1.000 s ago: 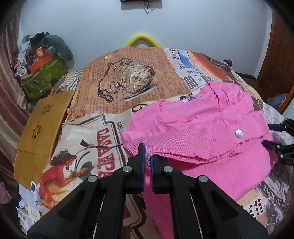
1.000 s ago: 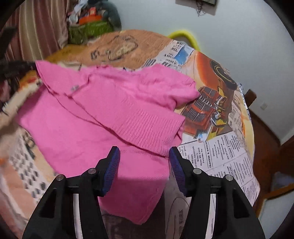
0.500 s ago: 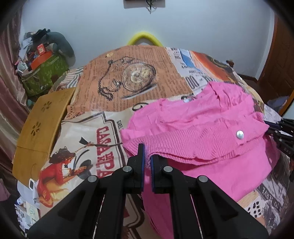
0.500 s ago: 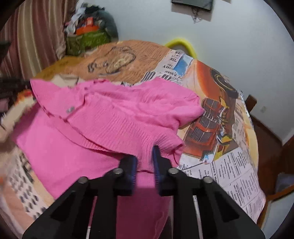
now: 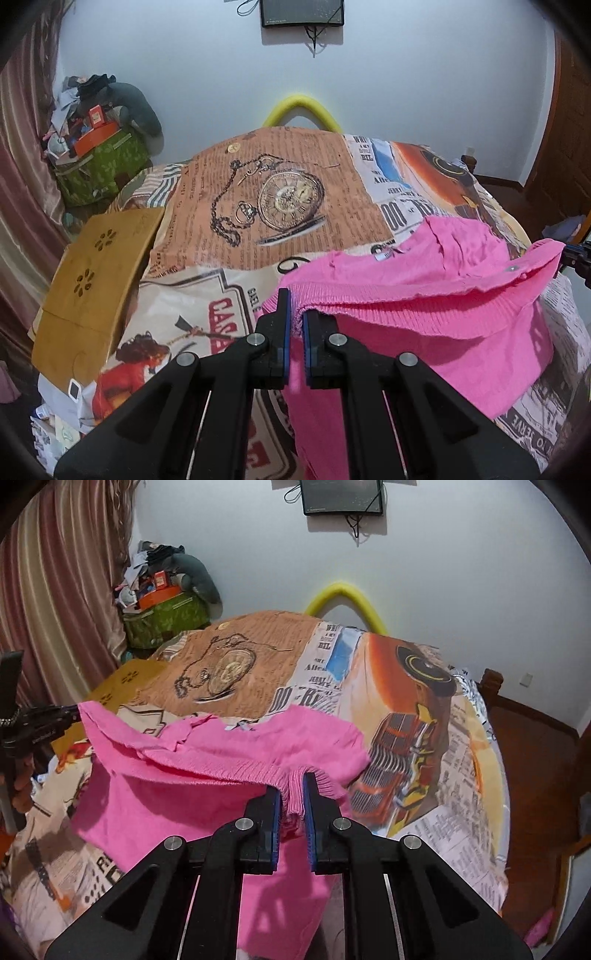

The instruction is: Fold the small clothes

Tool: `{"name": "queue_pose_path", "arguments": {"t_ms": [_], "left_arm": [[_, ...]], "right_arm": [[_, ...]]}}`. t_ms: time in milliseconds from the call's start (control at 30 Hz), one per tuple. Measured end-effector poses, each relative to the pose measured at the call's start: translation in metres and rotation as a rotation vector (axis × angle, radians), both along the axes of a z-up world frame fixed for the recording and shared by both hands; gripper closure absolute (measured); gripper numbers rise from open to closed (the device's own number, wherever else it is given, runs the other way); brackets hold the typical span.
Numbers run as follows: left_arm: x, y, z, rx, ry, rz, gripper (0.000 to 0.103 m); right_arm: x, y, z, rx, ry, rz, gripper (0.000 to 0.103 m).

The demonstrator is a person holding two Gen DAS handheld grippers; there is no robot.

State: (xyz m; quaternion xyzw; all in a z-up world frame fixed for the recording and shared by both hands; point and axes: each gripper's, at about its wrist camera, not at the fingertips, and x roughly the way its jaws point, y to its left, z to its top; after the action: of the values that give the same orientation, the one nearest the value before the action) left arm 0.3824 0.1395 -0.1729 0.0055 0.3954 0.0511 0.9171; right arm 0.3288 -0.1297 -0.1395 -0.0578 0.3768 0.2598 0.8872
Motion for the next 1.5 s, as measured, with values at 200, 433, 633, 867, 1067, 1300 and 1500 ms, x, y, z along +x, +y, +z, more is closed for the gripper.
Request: {"name": "queue_pose_path", "arguments": {"t_ms": [200,433,633,867,1067,1300,1500], "left_arm": [[0.037,0.008,-0.013,0.03,0.031,0.014,0.098],[0.079,0.027,-0.051,0.0,0.135,0.032,0.098],[0.101,0.047,-0.093,0.004,0.236,0.076,0.098],[0.102,0.04,-0.084,0.068,0.212,0.111,0.057],[0.071,0.047,-0.058,0.016,0.176,0.094,0.039],[0.008,0.054,-0.048,-0.057,0.208,0.085,0.036],[-0.042,0.045,-0.063,-0.092,0.283,0.051,0.036]], "right_arm": [[0.031,0.009,-0.007,-0.008,0.01,-0.039,0.094],[0.078,0.025,-0.021,-0.028,0.084,-0.063,0.094],[0.105,0.031,-0.036,-0.06,0.145,-0.065,0.092],[0.101,0.015,-0.022,-0.073,0.051,-0.16,0.07],[0.077,0.01,-0.015,-0.059,0.065,-0.108,0.062],[0.022,-0.003,-0.012,0.011,0.09,-0.075,0.054],[-0.017,-0.012,-0.032,0.013,0.161,-0.078,0.054]]}}
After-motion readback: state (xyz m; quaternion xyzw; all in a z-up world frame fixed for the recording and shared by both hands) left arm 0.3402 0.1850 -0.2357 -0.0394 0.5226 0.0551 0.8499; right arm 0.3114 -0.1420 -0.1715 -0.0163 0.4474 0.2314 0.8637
